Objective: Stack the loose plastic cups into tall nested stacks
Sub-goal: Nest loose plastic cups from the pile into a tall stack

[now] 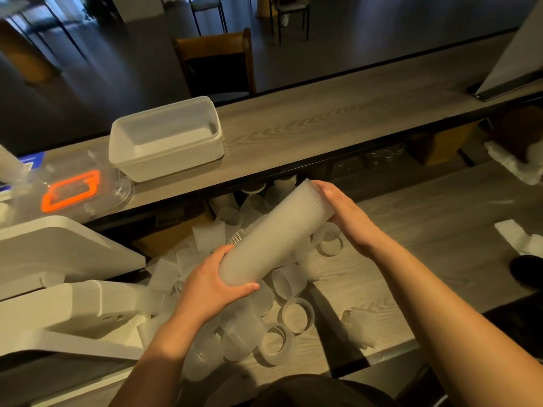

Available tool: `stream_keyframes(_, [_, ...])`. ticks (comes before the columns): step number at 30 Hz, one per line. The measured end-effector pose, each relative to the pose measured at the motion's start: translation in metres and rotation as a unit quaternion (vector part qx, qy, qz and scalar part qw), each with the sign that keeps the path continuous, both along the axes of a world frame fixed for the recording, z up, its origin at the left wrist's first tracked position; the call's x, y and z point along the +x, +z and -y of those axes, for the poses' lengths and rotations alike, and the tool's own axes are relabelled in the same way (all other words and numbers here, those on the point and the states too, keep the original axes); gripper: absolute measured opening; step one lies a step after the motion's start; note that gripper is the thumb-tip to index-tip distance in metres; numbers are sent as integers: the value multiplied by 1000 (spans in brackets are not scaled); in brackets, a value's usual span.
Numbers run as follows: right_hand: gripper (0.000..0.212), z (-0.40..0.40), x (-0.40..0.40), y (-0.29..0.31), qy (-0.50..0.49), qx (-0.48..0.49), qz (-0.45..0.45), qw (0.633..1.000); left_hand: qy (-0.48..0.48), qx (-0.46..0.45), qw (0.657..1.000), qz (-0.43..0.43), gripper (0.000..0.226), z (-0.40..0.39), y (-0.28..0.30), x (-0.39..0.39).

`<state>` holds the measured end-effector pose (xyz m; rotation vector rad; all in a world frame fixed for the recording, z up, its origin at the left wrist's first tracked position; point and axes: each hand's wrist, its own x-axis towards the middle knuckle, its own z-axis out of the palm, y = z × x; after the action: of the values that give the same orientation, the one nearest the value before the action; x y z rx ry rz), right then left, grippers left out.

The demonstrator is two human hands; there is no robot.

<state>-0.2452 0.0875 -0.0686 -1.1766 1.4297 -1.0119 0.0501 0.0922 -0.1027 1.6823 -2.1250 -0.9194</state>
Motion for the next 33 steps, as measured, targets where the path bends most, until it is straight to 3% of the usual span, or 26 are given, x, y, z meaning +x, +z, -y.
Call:
stream_keyframes(9, [55,6,-6,-4,-75,-26,81,994,38,47,996,-69,96,5,-5,-18])
stream_keyframes(15, [35,-11,-31,-35,-82,21,20,996,72,60,982,-163,90,7,2,-36])
stream_keyframes(20, [62,-48,-58,-92,-33,131,-119,984,62,66,984,-152,92,5,-4,-47])
stream_keyframes(27, [98,-107,-86,-156,76,215,-237,944,32,73,989,-121,95,-2,-10,-66])
stream_keyframes(33, [101,-134,-82,-186,141,249,-273,918,9,69,990,-120,87,-8,-7,-75])
